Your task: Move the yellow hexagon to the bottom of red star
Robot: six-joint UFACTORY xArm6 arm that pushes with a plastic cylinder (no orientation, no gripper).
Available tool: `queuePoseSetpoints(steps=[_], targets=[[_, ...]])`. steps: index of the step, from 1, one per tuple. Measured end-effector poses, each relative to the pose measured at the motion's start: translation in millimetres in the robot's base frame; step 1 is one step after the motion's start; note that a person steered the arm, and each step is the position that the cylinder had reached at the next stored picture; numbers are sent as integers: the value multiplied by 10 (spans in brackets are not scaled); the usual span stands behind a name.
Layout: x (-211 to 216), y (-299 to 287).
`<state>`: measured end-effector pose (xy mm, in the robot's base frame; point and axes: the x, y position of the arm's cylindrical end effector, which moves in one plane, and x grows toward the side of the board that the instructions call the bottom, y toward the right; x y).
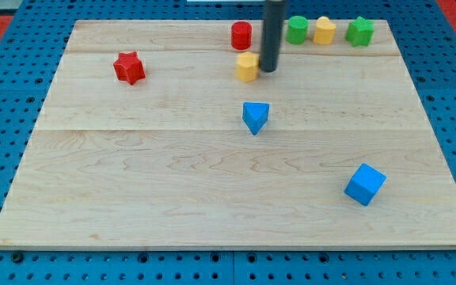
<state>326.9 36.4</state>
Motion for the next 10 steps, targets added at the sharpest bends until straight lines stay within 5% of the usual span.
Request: queuePoseSetpoints(steps=[3,5,6,8,10], targets=[[-252,3],[221,-888],[88,-674],[444,-1424],[801,-1087]])
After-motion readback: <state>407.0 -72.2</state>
